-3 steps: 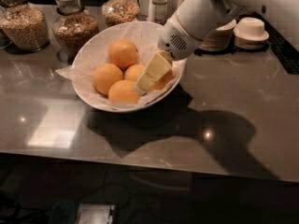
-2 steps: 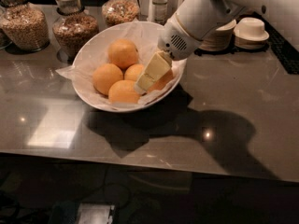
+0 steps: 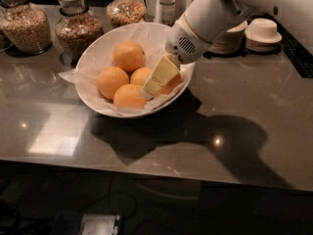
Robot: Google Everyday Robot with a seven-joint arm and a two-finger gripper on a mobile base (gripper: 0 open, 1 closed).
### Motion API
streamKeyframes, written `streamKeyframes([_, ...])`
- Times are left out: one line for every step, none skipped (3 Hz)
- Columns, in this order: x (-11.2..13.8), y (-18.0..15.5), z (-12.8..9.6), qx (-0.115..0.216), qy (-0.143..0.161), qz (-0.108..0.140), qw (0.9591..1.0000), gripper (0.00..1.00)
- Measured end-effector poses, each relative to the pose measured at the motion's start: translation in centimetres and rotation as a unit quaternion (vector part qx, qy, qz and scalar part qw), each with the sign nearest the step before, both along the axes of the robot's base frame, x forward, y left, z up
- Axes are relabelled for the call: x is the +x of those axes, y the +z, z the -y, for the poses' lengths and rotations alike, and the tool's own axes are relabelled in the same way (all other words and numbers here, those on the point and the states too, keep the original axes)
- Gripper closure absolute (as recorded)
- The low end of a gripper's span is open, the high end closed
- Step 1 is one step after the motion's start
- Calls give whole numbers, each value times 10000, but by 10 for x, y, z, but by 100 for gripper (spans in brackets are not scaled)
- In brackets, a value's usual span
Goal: Pick orange from white bowl
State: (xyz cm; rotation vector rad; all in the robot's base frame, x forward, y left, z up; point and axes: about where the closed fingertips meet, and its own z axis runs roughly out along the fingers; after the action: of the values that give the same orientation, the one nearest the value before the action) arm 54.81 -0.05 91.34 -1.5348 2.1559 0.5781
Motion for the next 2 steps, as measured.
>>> streamKeyframes([0, 0, 0, -1, -1, -1, 10000, 8])
streamKeyframes([4, -10, -2, -72, -115, -102, 9999, 9])
